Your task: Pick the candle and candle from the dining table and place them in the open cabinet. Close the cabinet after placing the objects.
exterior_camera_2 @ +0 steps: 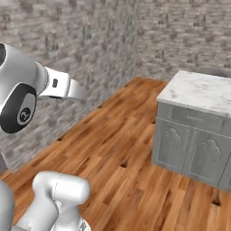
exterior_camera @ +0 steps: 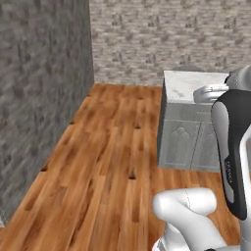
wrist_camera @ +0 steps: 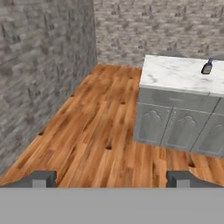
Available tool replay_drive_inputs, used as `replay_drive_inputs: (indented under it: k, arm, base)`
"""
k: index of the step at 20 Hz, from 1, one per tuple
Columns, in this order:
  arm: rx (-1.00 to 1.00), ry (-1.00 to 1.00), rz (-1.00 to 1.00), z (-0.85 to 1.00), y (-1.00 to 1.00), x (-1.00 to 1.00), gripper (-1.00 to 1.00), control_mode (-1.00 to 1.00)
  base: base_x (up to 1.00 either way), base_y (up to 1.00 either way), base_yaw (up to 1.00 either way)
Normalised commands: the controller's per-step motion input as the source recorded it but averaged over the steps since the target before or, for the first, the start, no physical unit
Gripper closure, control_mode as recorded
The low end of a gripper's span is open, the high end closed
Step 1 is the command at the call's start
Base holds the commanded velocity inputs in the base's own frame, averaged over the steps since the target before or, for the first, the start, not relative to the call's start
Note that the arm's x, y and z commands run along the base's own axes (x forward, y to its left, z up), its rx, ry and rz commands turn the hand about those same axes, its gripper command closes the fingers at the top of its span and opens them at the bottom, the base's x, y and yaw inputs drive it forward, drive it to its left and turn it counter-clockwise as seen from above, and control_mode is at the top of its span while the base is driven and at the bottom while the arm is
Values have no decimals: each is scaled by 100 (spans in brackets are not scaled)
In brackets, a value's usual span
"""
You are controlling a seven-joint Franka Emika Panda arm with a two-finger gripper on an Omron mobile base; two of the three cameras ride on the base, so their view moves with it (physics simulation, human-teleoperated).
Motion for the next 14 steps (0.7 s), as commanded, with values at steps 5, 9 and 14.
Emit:
replay_drive_inputs:
  k: [5,9,14]
  arm:
    - [0,0,0,0,0,0,-100,100]
    - [0,0,0,0,0,0,-100,100]
    - [0,0,0,0,0,0,-100,100]
  base:
    - [40,-89,-16]
    - [37,-92,-17]
    - [29,-97,-19]
